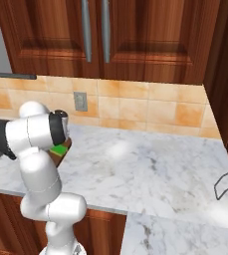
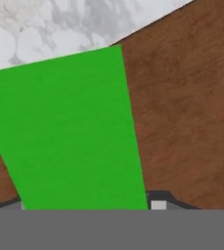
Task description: Pick up the sponge from the counter and clean the cutting board by briefly scrubbing or pressing down on the cutting board. Once finished, release the sponge.
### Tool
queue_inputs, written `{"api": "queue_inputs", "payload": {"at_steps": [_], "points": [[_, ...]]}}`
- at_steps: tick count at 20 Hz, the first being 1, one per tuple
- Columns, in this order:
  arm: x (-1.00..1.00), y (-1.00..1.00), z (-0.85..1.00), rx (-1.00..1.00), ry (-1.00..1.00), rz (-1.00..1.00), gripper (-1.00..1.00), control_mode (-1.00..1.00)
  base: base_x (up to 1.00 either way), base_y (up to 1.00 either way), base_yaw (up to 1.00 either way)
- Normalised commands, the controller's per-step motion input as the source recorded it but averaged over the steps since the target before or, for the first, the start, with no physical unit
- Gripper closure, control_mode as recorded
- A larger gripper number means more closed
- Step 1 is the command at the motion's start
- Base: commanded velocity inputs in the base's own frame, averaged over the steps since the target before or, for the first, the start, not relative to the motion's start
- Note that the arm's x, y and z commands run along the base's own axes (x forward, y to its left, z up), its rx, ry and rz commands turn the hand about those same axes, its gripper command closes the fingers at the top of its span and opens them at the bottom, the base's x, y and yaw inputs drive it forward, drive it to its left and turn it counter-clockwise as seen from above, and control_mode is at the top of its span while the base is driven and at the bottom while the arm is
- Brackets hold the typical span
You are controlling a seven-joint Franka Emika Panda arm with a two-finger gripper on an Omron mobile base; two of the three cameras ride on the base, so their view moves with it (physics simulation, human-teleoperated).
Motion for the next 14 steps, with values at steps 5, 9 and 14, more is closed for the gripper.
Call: {"api": "queue_inputs", "payload": {"at_steps": [5,9,14], "points": [[-1.00,0.26,-0.38,0.05,0.07,0.00,1.00,-1.00,0.00,0.00,0.00],[-1.00,0.23,-0.26,0.07,0.13,0.00,1.00,-1.00,0.00,0.00,0.00],[-0.99,0.26,-0.17,0.05,0.26,-0.01,1.00,-1.00,0.00,0.00,0.00]]}}
